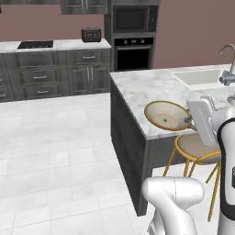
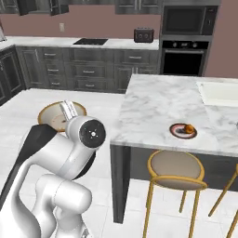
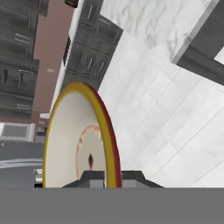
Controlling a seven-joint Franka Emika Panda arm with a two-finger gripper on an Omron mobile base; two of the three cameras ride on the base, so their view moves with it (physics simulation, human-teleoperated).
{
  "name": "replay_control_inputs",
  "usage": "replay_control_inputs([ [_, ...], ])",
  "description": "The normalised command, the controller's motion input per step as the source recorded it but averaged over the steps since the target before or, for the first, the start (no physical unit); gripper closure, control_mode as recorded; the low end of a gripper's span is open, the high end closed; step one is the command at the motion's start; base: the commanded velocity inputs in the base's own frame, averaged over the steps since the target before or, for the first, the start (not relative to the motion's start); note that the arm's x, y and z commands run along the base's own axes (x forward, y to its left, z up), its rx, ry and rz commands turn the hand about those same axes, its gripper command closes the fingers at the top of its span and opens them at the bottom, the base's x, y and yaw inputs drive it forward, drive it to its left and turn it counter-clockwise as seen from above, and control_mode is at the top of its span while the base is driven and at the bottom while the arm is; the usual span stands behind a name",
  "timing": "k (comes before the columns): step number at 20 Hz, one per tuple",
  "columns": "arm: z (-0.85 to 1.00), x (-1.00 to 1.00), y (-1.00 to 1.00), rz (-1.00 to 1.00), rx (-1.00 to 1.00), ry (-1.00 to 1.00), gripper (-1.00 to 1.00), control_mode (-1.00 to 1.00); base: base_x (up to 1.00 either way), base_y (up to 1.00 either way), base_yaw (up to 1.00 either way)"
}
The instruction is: Take the smaller bowl and place it next to the appetizer plate on the dining counter , and place the larger bowl next to the plate with cooked food.
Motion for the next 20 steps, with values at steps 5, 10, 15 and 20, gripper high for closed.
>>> replay_control_inputs([
  [5, 0.0, 0.0, 0.0, 0.0, 0.0, 0.0, 1.0, 1.0, 0.12, -1.0, 0.0],
  [10, 0.0, 0.0, 0.0, 0.0, 0.0, 0.0, 1.0, 1.0, 0.3, -1.0, 0.0],
  [15, 0.0, 0.0, 0.0, 0.0, 0.0, 0.0, 1.0, 1.0, 0.53, -0.79, 0.0],
  [20, -0.06, 0.13, 0.0, -0.02, 0.0, 0.02, 1.0, -1.0, 0.53, -0.09, -0.06],
])
